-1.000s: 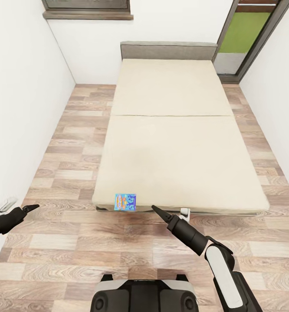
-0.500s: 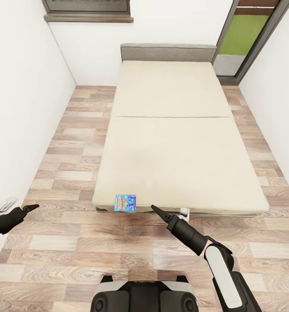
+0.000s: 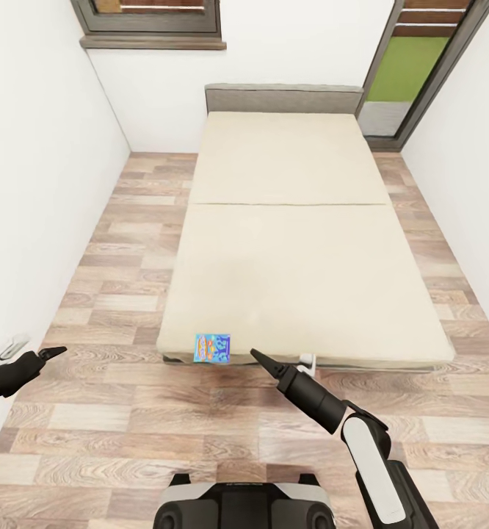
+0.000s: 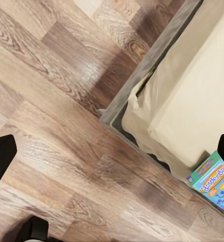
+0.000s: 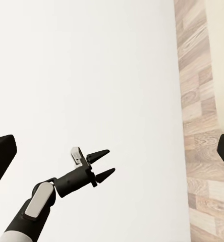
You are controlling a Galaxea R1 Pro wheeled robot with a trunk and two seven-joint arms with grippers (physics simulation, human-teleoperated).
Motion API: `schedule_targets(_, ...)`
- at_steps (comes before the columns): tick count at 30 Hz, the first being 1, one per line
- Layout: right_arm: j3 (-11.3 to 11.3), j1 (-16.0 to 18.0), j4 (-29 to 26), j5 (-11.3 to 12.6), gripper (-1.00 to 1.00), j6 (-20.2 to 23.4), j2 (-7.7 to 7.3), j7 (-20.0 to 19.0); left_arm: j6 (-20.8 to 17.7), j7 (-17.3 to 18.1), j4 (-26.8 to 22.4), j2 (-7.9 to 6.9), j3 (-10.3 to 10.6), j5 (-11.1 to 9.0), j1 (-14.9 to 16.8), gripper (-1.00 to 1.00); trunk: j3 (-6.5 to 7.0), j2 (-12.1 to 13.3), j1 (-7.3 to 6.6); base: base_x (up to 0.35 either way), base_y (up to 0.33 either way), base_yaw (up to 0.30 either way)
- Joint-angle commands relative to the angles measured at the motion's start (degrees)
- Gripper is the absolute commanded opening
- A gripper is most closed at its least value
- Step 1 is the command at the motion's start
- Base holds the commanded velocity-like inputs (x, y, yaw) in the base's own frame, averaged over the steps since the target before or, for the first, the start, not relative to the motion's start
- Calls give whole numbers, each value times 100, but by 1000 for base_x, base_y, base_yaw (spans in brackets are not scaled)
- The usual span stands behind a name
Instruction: Put all the toys in the child's room - the three board games (two on the bed and one on the table), the two jigsaw puzzles on the table, and the tennis ball on the table - inside the toy box on the table in the child's room.
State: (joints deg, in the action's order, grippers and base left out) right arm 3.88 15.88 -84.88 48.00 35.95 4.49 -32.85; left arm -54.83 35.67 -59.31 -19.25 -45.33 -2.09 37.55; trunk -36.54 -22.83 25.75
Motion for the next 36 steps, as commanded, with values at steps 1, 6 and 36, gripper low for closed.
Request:
schedule_targets(1, -5, 2, -2, 36, 100, 44, 4, 6, -46, 7, 0, 1, -11, -19, 6, 100, 3, -9, 3, 0, 0, 0)
schedule_targets(6, -2, 2, 1, 35, 100, 44, 7, 6, -46, 8, -1, 1, -7, -19, 6, 100, 50, -9, 3, 0, 0, 0)
schedule_targets(36, -1, 2, 6, 34, 100, 35, 8, 6, -43, 9, -2, 1, -11, -19, 7, 100, 334, -9, 3, 0, 0, 0)
